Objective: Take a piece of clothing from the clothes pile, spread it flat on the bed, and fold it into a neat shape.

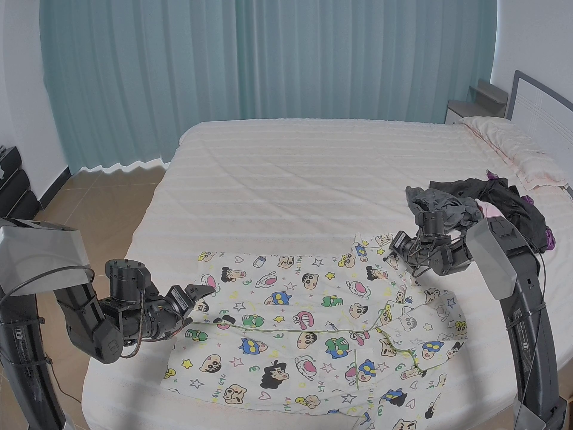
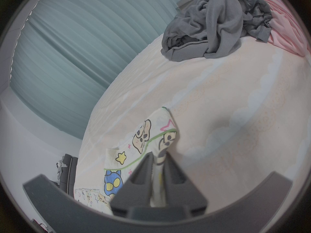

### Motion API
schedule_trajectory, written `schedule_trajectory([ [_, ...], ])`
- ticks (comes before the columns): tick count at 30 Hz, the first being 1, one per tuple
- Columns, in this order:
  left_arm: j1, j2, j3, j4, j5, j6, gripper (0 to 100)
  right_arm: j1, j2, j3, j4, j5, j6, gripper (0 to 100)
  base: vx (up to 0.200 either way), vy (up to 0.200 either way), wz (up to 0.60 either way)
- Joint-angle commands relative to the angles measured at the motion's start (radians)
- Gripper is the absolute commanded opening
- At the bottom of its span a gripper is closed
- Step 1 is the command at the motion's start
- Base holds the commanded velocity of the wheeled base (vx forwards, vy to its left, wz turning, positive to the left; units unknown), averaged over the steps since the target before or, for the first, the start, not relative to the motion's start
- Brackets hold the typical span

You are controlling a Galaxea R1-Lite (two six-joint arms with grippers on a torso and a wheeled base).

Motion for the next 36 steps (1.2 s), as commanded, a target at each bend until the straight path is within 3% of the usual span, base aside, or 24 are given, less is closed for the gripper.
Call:
schedule_trajectory([
  [1, 0.000, 0.002, 0.000, 0.000, 0.000, -0.001, 100, -0.003, 0.003, -0.024, -0.008, -0.004, 0.002, 0, 0.000, 0.000, 0.00],
  [18, 0.000, 0.002, 0.000, 0.000, 0.000, -0.001, 100, -0.013, 0.069, -0.182, -0.011, -0.115, 0.017, 0, 0.000, 0.000, 0.00],
  [19, 0.001, 0.004, 0.000, 0.000, 0.000, -0.001, 100, -0.014, 0.070, -0.182, -0.010, -0.116, 0.017, 100, 0.000, 0.000, 0.00],
  [31, 0.000, 0.004, 0.000, 0.000, 0.000, -0.001, 100, -0.060, 0.014, -0.152, -0.004, -0.116, 0.017, 100, 0.000, 0.000, 0.00],
  [35, 0.000, 0.004, 0.000, -0.002, -0.001, -0.001, 100, -0.086, -0.094, 0.005, -0.014, -0.107, 0.013, 100, 0.000, 0.000, 0.00],
  [36, 0.001, 0.004, 0.002, 0.000, 0.000, -0.001, 100, -0.100, -0.171, 0.141, -0.028, -0.098, -0.018, 100, 0.000, 0.000, 0.00],
])
